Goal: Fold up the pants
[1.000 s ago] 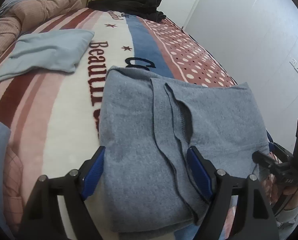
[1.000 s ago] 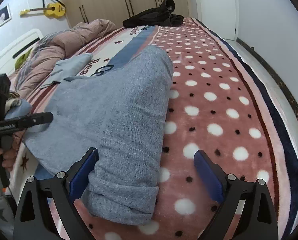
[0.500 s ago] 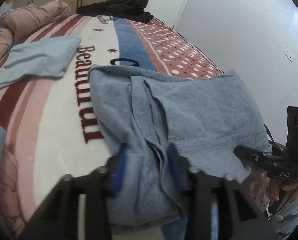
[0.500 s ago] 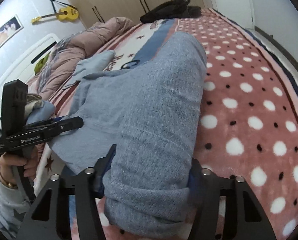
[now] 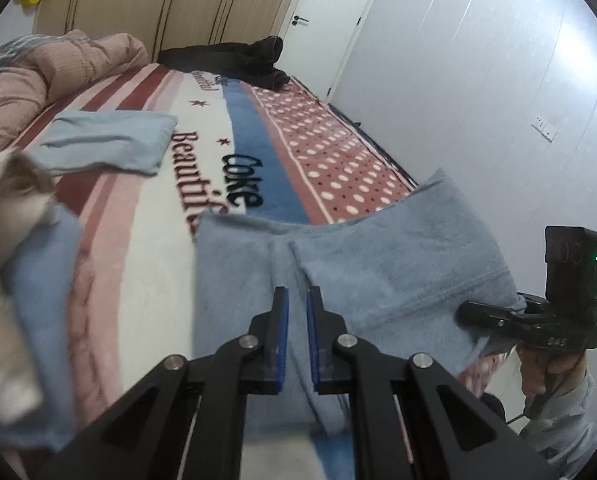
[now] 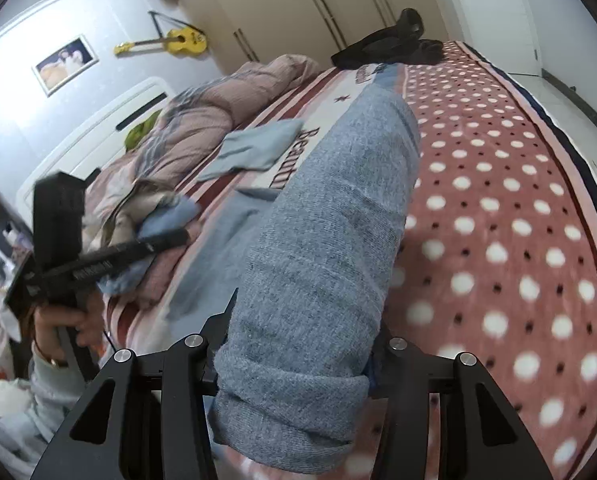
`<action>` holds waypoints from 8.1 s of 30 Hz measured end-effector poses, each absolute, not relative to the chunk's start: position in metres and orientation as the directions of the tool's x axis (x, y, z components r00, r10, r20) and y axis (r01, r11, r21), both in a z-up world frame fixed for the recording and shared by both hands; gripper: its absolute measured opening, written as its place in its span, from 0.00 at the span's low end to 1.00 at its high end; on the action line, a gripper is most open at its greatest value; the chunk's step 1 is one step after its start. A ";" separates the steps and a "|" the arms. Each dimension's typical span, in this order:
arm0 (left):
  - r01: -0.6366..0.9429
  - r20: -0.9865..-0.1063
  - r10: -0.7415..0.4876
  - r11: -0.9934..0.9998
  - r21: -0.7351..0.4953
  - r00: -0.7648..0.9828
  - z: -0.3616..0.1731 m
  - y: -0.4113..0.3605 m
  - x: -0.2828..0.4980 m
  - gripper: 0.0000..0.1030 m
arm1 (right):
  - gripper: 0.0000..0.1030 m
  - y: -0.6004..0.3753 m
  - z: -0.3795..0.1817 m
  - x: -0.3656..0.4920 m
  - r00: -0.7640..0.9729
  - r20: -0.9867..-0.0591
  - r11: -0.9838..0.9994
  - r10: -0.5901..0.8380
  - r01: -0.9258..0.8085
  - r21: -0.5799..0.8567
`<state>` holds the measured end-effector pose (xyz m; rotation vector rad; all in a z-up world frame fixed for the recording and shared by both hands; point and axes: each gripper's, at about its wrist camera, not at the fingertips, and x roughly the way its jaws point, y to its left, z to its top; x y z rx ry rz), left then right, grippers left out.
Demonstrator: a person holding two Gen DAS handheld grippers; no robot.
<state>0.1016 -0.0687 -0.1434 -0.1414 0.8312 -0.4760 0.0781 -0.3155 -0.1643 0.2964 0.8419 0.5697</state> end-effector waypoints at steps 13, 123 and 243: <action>0.263 -0.742 -0.485 0.875 -0.407 0.462 -0.198 -0.059 0.136 0.65 | 0.67 -0.347 -0.205 0.065 0.516 -0.704 0.868 0.487 -0.199 0.455; 0.089 -0.560 -0.154 0.986 -0.141 0.814 -0.079 0.256 0.109 0.47 | 0.53 0.043 -0.080 0.160 0.517 -0.667 0.792 0.537 -0.581 0.188; 0.126 -0.297 -0.132 0.991 -0.040 0.946 -0.031 0.024 -0.054 0.99 | 0.99 -0.169 -0.027 -0.076 0.924 -0.228 0.950 0.308 -0.312 0.020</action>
